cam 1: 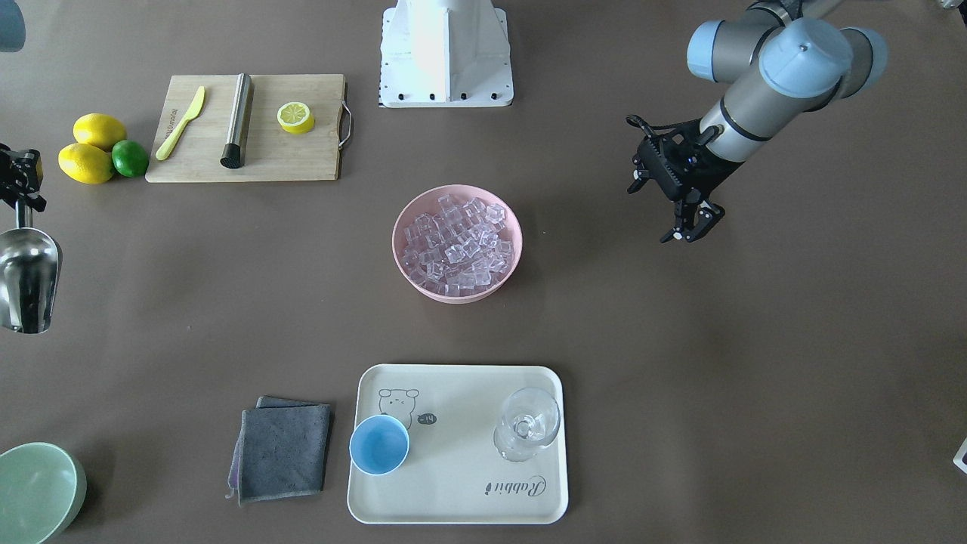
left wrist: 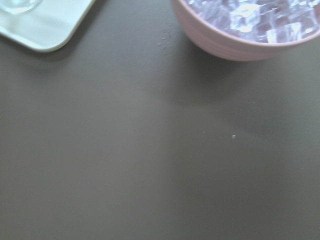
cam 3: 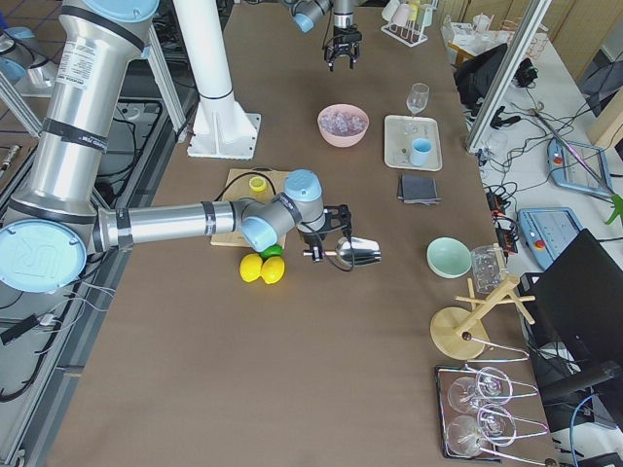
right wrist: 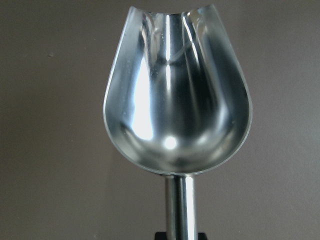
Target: Put ice in cup with scoop
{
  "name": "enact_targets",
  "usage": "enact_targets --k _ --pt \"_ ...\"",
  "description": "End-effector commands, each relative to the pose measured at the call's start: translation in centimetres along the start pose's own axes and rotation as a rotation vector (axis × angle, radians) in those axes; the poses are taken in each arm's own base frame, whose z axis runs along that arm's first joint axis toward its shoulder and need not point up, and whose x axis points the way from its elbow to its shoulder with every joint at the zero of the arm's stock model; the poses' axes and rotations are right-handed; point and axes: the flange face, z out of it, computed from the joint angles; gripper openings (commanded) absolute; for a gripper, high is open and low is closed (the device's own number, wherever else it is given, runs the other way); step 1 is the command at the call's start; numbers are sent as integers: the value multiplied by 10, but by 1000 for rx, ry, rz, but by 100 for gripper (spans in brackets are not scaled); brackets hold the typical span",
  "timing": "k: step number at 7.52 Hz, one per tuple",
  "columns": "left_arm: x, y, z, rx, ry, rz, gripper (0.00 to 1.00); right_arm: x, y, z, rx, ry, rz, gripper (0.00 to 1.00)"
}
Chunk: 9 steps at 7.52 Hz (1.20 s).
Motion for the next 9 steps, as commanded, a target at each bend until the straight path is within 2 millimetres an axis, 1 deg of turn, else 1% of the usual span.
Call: enact_targets --k 1,2,3,4,5,6,7,8,9 --pt "56 -13 59 38 -24 172 99 -51 -40 -49 -1 -2 -148 0" --pt "57 -12 71 90 -16 211 99 -62 -50 -55 1 -25 -265 0" --pt "50 -10 93 140 -13 239 99 -70 -49 -66 16 -40 -315 0" --pt "39 -11 114 178 -17 278 99 -81 -50 -77 35 -55 -358 0" --pt "43 -21 120 213 -36 304 99 -95 -52 -89 65 -64 -477 0" --pt "61 -39 128 229 -43 316 99 -118 -50 -90 57 -84 -599 0" --pt "64 -48 132 230 -38 317 99 -158 -66 -83 5 -99 -717 0" --pt "64 -62 136 238 -39 319 99 -205 -95 -89 -56 -86 -853 0" --pt "64 -66 138 238 -39 319 99 -257 -115 -95 -117 -18 -957 0"
